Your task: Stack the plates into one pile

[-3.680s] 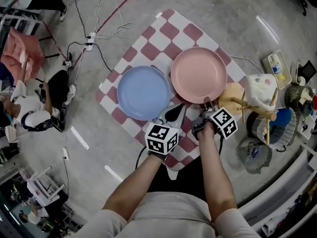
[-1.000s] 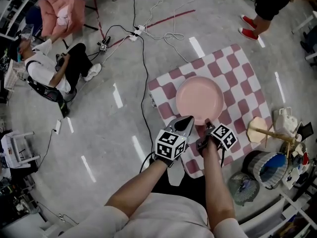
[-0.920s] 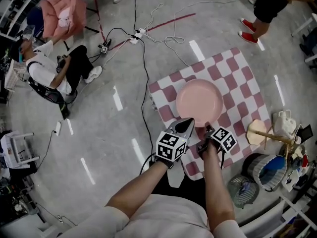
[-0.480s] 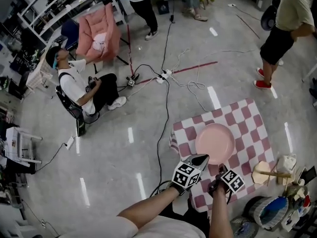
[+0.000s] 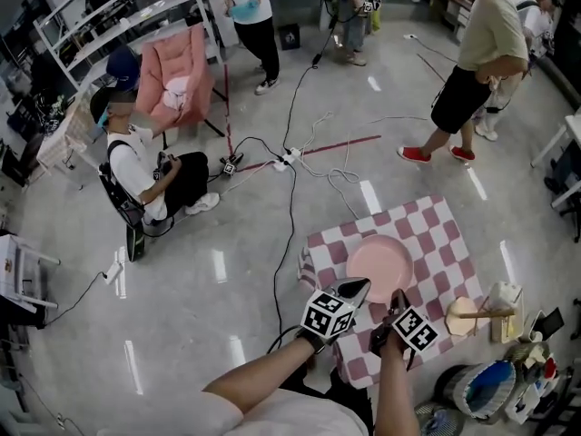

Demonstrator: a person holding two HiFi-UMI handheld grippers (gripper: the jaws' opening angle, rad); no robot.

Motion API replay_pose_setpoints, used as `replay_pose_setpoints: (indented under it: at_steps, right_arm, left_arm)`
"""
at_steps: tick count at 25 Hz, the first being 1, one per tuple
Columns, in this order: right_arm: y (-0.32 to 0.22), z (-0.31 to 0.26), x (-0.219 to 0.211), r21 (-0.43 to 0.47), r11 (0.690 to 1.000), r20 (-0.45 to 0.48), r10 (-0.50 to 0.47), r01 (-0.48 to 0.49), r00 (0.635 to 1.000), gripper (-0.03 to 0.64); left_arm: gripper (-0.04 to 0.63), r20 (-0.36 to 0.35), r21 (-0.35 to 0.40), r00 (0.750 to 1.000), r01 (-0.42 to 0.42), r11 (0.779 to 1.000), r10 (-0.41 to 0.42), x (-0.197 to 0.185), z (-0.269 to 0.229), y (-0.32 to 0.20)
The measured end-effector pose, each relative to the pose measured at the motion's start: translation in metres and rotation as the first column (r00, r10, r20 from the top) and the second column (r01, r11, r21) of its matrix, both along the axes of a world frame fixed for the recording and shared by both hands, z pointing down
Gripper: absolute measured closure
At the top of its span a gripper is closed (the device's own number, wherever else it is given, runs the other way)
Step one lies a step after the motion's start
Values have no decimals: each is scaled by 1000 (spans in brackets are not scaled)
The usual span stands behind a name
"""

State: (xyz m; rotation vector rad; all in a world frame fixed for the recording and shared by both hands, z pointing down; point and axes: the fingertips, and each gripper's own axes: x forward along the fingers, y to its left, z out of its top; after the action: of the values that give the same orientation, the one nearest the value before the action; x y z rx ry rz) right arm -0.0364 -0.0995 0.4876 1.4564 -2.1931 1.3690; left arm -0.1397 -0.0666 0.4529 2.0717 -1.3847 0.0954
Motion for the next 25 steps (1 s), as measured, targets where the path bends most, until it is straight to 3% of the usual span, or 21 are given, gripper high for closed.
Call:
replay_pose_setpoints:
  at_steps: [7,13,18,25]
  right_arm:
    - [7,-70,-22,159,985,27,-69,63,997,607]
    - [8,-139,-31,318,944,15,-102,92,995,607]
    - [14,-187,-44,431,892,-25,-141,138,990,607]
    - [20,-245,-52,579,790,-126,-158,202,979,607]
  left_arm:
    - [589,15,65,1000,-14,998,13,-6,-46,8]
    - [589,27,130,999,-45,991,42,-5,-92,7]
    - [589,34,191,998,-65,980,59,-7,-133,8]
    - [589,64,294,996,-77,953,61,-18,-193,8]
